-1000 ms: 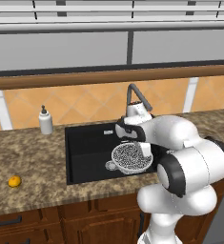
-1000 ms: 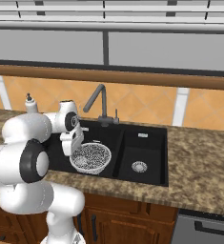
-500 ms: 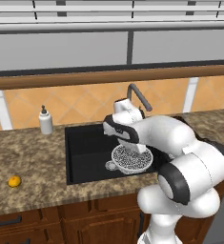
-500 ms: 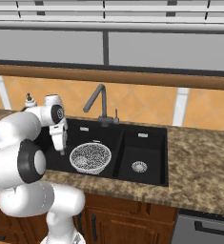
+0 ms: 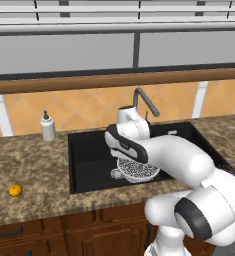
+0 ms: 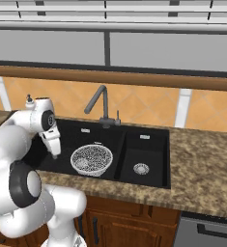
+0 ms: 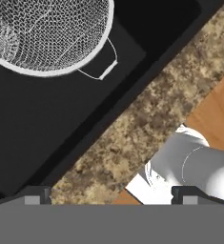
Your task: Put the colander in the sink, put the tangerine in the colander, and turn on the sink faucet and pour water over the colander.
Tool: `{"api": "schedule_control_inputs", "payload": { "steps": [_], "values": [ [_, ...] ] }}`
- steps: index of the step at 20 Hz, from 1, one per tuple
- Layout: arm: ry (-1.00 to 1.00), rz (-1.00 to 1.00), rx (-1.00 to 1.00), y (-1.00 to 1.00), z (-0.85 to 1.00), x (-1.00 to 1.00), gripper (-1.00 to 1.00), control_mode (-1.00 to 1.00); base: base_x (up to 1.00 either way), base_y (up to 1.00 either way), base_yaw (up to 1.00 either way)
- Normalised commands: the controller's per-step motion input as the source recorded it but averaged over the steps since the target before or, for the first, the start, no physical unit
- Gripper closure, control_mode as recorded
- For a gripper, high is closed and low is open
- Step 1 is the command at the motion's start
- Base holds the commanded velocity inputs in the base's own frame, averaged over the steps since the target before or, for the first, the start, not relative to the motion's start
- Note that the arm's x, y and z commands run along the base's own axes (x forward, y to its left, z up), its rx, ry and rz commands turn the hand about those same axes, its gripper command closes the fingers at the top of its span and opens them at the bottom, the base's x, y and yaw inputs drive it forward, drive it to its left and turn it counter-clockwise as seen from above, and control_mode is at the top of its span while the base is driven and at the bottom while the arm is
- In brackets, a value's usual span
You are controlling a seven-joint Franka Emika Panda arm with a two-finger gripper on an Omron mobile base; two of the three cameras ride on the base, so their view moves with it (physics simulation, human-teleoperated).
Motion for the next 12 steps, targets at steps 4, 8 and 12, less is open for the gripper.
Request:
{"api": "schedule_control_inputs", "payload": {
  "steps": [4,8,12],
  "values": [
    [-0.02,0.38,0.19,0.34,0.28,-0.11,-1.0,-1.0,0.0,0.0,0.0],
    [0.0,0.35,0.16,0.41,0.22,0.0,-1.0,-1.0,0.0,0.0,0.0],
    [0.0,0.3,0.1,0.57,0.08,0.01,-1.0,-1.0,0.0,0.0,0.0]
  ]
}}
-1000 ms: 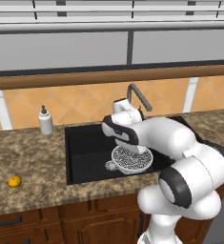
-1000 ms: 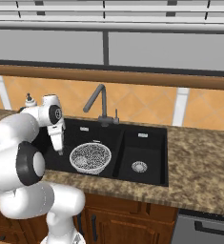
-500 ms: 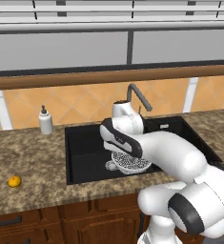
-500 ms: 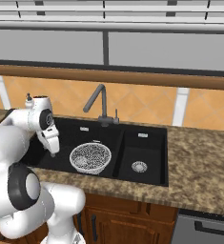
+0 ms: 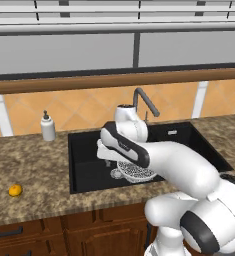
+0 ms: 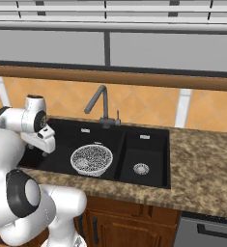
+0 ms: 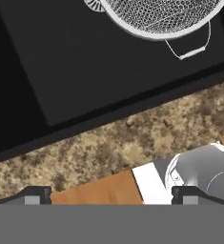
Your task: Put the colander in the sink, put the tangerine in the colander, and turn on the sink faucet and pour water over the colander.
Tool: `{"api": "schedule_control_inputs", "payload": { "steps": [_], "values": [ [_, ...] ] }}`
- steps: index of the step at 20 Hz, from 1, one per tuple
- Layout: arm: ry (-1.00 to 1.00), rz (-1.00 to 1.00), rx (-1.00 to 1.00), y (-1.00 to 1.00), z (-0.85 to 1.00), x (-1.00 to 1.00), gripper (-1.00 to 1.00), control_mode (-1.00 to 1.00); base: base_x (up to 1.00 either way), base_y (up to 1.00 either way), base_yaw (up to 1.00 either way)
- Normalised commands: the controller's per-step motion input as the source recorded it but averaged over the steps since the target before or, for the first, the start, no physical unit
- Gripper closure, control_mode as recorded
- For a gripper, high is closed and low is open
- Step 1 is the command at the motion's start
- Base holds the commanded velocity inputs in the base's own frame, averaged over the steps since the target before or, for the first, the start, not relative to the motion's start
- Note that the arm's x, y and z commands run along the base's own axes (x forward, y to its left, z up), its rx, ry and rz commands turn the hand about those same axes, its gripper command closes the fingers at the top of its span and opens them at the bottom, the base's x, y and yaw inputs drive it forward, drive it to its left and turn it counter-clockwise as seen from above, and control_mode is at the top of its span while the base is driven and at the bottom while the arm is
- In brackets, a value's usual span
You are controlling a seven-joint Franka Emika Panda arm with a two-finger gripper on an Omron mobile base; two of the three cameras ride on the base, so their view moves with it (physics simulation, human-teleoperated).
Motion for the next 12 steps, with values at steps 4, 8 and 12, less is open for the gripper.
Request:
{"api": "schedule_control_inputs", "payload": {
  "steps": [4,8,12],
  "values": [
    [0.05,0.26,0.01,0.7,0.03,0.04,-1.0,-1.0,0.0,0.0,0.0],
    [0.01,0.24,0.04,0.6,0.0,0.11,-1.0,-1.0,0.0,0.0,0.0],
    [0.0,0.12,0.0,0.64,0.0,0.06,-1.0,-1.0,0.0,0.0,0.0]
  ]
}}
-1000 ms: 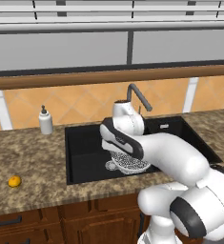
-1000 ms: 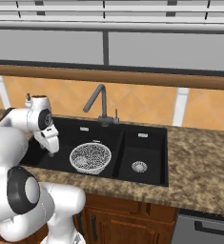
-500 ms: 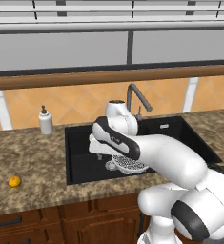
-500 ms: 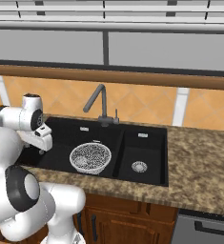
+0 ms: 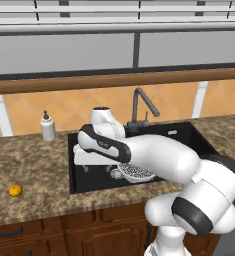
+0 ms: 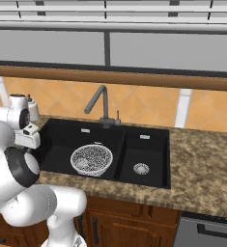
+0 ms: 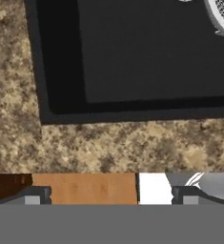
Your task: Put the colander in the sink, put the tangerine in the colander, and turn on the sink faucet and pour water over the colander.
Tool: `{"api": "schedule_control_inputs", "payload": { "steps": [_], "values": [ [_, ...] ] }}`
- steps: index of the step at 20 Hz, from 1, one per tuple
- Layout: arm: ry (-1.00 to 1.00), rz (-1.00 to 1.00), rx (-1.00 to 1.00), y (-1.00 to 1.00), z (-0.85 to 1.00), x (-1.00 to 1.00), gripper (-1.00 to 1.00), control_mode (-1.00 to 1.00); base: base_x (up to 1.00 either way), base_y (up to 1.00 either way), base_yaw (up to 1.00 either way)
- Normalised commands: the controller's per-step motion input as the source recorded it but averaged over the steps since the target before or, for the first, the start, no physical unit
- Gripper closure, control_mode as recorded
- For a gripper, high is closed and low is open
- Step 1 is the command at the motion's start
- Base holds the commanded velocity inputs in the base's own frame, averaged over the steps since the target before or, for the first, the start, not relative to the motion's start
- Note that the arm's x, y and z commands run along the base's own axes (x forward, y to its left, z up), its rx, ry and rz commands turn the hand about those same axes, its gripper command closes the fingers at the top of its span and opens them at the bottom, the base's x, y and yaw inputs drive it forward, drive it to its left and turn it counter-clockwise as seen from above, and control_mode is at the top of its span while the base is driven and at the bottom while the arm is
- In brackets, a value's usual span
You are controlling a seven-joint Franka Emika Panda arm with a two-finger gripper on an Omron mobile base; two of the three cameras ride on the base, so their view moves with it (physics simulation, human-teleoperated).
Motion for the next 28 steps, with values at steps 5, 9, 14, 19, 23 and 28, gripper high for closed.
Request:
{"api": "schedule_control_inputs", "payload": {
  "steps": [5,9,14,19,23,28],
  "values": [
    [-0.09,0.0,0.0,0.7,0.0,0.0,-1.0,-1.0,0.0,0.0,0.0],
    [-0.06,0.0,0.0,0.76,-0.05,0.0,-1.0,-1.0,0.0,0.0,0.0],
    [-0.02,-0.02,-0.01,0.56,-0.08,0.09,-1.0,-1.0,0.0,0.0,0.0],
    [-0.03,0.0,0.0,0.39,-0.03,0.08,-1.0,-1.0,0.0,0.0,0.0],
    [-0.1,0.0,0.0,0.35,0.0,0.0,-1.0,-1.0,0.0,0.0,0.0],
    [-0.13,0.0,-0.04,0.33,0.0,0.0,-1.0,-1.0,0.0,0.0,0.0]
  ]
}}
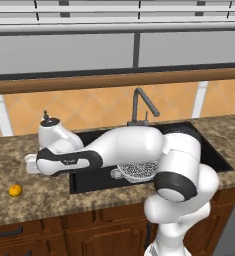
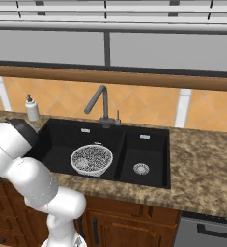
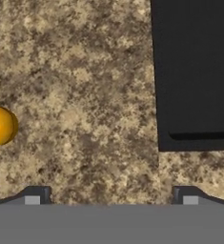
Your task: Put the colander in the sink, put the tangerine in the colander, and turn on the sink faucet and pour water over the colander.
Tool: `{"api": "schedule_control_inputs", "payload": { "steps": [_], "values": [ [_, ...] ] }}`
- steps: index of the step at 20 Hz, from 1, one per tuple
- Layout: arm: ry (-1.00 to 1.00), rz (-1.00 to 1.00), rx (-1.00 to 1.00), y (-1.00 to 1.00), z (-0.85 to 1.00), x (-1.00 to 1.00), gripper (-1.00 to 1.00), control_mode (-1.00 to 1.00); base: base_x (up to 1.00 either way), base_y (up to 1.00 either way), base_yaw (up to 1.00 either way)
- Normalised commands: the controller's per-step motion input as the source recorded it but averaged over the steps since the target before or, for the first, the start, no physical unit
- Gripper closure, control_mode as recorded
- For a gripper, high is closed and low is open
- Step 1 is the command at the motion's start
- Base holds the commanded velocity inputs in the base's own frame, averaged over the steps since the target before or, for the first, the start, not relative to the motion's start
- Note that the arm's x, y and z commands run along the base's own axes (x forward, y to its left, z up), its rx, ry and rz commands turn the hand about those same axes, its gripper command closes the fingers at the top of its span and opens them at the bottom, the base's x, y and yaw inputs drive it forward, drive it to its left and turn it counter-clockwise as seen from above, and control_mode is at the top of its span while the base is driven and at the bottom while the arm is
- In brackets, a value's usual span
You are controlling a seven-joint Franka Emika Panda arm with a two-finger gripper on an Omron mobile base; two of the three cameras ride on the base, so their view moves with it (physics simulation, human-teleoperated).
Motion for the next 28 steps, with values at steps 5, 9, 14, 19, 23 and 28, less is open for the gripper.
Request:
{"api": "schedule_control_inputs", "payload": {
  "steps": [5,9,14,19,23,28],
  "values": [
    [-0.01,0.0,-0.01,0.21,0.0,0.0,-1.0,-1.0,0.0,0.0,0.0],
    [0.0,0.0,-0.01,0.1,-0.07,0.0,-1.0,-1.0,0.0,0.0,0.0],
    [0.0,0.0,-0.02,0.3,-0.07,0.0,-1.0,-1.0,0.0,0.0,0.0],
    [-0.01,0.0,0.0,0.28,-0.08,0.0,-1.0,-1.0,0.0,0.0,0.0],
    [-0.01,0.0,0.0,0.33,0.0,0.02,-1.0,-1.0,0.0,0.0,0.0],
    [-0.01,0.0,0.0,0.44,0.0,0.15,-1.0,-1.0,0.0,0.0,0.0]
  ]
}}
